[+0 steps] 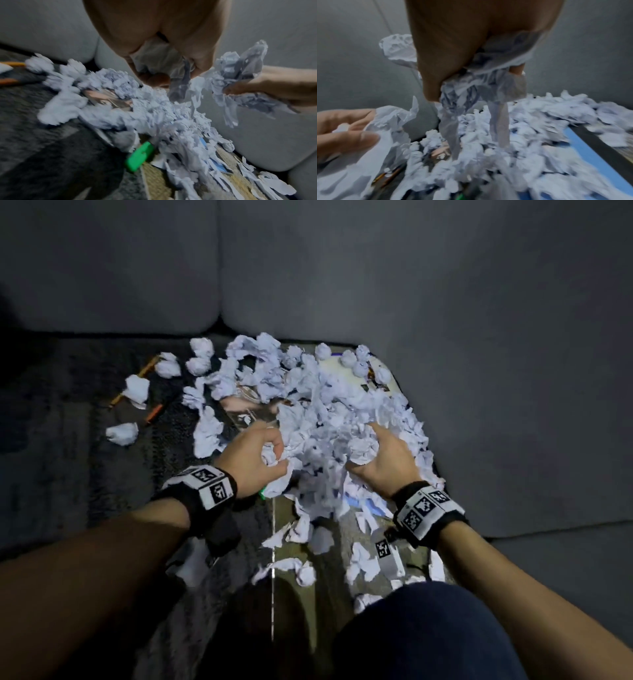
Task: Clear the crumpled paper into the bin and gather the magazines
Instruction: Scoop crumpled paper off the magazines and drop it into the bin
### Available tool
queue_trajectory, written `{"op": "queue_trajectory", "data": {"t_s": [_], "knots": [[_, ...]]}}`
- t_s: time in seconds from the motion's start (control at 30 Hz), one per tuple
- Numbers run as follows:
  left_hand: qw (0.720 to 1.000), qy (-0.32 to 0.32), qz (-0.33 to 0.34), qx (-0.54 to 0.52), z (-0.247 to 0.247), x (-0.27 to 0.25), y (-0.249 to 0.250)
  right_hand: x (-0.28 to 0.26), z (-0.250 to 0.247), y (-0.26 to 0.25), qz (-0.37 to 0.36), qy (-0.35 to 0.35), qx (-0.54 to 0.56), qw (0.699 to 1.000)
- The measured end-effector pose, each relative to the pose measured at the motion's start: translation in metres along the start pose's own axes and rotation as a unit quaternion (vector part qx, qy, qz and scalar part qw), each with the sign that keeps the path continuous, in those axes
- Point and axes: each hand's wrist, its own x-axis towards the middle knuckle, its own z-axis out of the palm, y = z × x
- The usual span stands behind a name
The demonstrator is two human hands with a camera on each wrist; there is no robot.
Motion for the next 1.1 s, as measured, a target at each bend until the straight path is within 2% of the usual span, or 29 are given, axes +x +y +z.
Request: {"op": "queue_trajectory", "data": {"t_s": [0.1,0.27,0.47,0.63,0.8,0.87,0.97,1.03,1.1], "knots": [[0.999,0.032,0.007,0.018,-0.077,-0.022,0.002,0.006,-0.024,-0.087,-0.034,-0.005,0.032,0.999],[0.999,0.042,0.007,0.028,-0.156,-0.039,-0.008,0.009,-0.031,-0.201,-0.090,-0.007,0.065,0.994],[0.995,0.099,-0.008,0.031,-0.222,-0.055,-0.056,0.033,0.022,-0.287,-0.145,-0.037,0.065,0.987],[0.981,0.164,-0.071,0.068,-0.295,-0.071,-0.083,0.058,0.031,-0.357,-0.157,-0.028,0.103,0.982],[0.964,0.238,-0.113,0.037,-0.345,-0.082,-0.135,0.096,0.092,-0.405,-0.212,-0.056,0.145,0.965],[0.952,0.279,-0.122,0.014,-0.363,-0.092,-0.151,0.108,0.114,-0.432,-0.229,-0.079,0.172,0.955],[0.923,0.370,-0.095,-0.044,-0.411,-0.094,-0.155,0.131,0.126,-0.488,-0.273,-0.079,0.255,0.924],[0.889,0.443,-0.090,-0.077,-0.451,-0.086,-0.152,0.149,0.126,-0.531,-0.294,-0.087,0.340,0.889],[0.840,0.513,-0.121,-0.130,-0.485,-0.075,-0.158,0.166,0.129,-0.574,-0.266,-0.136,0.406,0.864]]}}
